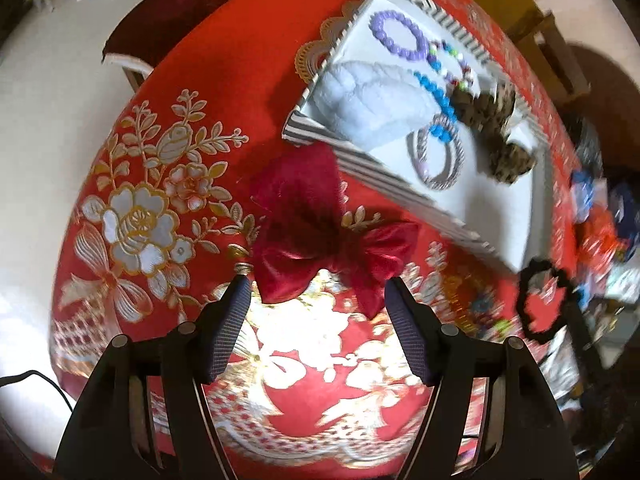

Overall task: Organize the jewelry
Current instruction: 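Lower the red bow into the tray with the left tool while the right tool drops the black scrunchie there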

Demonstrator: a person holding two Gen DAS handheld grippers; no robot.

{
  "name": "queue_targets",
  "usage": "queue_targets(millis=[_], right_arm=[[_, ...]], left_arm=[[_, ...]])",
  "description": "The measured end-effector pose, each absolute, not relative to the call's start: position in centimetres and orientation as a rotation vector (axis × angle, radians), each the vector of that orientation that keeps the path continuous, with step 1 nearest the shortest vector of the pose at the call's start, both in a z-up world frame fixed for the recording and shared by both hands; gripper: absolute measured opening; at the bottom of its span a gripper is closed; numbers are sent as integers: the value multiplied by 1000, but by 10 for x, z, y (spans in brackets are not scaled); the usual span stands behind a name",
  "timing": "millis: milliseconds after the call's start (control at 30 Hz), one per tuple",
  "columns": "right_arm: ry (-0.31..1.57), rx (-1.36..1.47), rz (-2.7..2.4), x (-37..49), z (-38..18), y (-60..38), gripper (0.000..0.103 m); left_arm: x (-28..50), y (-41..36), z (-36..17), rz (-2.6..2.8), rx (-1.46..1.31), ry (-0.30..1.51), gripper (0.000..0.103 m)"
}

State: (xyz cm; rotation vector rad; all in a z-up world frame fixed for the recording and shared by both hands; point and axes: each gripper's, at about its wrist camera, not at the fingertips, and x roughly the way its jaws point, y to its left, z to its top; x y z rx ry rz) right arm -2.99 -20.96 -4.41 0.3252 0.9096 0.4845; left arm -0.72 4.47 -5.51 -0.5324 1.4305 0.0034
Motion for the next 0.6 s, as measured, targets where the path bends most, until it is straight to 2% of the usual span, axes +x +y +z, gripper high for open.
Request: queue_targets(millis=[133, 200, 500, 533, 567, 600], right_arm=[[913, 319, 502, -26, -43, -205, 8], [913, 316, 511, -25, -43, -204, 8], [919, 323, 511, -18, -42, -210, 8], [918, 324, 510, -18, -42, -211, 8], [916, 326, 509, -18, -41, -212, 8], [914, 329, 508, -17, -41, -212, 8]], left_arm=[[-3, 52, -53, 67, -663, 1406, 77], [1, 54, -52, 105, -679, 1396, 77], [10, 38, -67, 147, -592, 1422, 81], [9, 37, -68, 133, -578, 1418, 71], [8, 38, -68, 121, -556, 1411, 46], [8, 38, -69, 98, -524, 1422, 39]])
